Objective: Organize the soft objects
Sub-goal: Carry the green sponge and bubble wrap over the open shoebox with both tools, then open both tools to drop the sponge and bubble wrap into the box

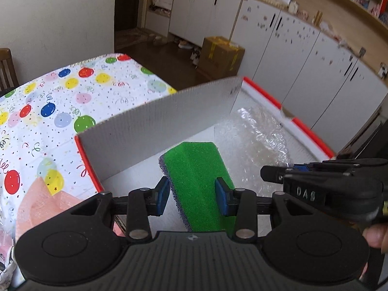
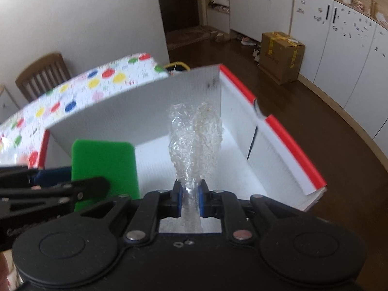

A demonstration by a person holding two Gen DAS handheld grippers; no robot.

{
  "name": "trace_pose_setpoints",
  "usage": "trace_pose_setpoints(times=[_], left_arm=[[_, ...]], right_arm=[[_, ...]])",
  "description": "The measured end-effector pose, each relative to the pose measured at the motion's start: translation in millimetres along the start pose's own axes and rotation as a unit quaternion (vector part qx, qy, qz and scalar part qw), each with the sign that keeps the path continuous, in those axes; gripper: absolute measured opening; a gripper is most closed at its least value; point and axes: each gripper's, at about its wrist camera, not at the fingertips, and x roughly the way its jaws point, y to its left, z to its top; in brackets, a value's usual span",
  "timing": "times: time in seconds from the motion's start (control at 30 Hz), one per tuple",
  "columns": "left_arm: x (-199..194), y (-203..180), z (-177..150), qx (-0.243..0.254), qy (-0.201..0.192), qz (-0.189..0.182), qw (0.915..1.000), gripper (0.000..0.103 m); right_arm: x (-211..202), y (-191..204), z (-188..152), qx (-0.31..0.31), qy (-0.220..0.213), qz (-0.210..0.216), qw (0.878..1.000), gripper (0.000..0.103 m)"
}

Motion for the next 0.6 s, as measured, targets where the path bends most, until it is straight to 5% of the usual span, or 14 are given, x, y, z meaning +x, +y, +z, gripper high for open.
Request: trace_pose_setpoints(times=[0.37, 0.6], left_arm=[[29, -12, -1, 0.022, 0.068, 0.016, 0.9973, 0.041], [36, -11, 0, 0.017, 0.071, 0.018, 0.9971, 0.047]], right_arm=[[9, 2, -10, -0.03, 0.018, 0.016, 0.999, 0.019], [11, 1, -8, -0.048, 0.021, 0.005, 0.999, 0.024]])
